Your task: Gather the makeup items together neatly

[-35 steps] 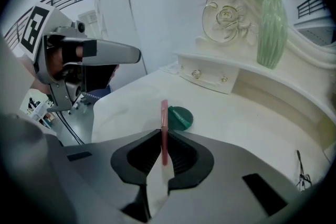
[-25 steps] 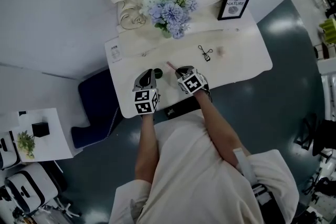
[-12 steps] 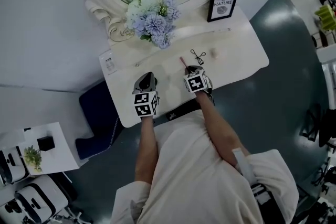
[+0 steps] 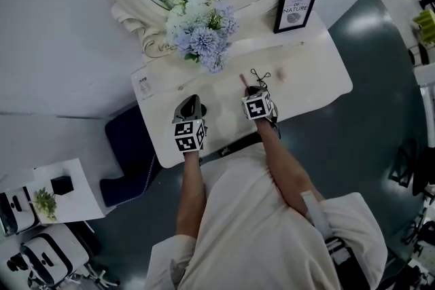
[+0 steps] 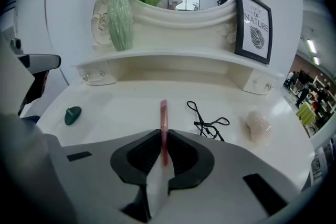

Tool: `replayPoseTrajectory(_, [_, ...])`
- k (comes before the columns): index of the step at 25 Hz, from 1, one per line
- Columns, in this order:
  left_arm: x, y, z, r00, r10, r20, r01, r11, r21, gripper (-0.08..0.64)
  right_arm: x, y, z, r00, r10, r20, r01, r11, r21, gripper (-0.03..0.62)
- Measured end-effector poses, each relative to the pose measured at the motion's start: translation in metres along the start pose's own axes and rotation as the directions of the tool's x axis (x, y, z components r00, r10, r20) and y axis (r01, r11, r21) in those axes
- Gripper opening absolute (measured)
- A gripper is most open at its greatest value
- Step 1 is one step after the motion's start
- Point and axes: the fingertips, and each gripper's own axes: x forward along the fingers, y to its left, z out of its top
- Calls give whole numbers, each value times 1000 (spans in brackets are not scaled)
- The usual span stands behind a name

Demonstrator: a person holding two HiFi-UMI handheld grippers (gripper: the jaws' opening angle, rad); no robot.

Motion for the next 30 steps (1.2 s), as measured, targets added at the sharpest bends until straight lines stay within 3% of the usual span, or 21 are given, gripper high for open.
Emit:
replayPoseTrajectory(7, [2, -4, -5, 1000, -11, -12, 11, 1000, 5, 14, -1, -2, 1, 1000, -3, 20, 3, 1000, 21, 83])
replayPoseTrajectory(14, [-9, -4, -8, 1000, -14, -9, 14, 1000, 11, 14, -12, -1, 1, 998, -24, 60, 21, 999, 45, 137])
replayPoseTrajectory(19, [-16, -3, -17, 1000, -10, -11, 10, 1000, -4, 14, -23, 13, 8, 995, -16, 96, 16, 1000, 8, 137])
replayPoseTrajectory(30, [-49, 21, -50, 997, 74, -30, -76, 995, -57, 14, -32, 91, 31, 979, 125, 164, -104, 986, -128, 137])
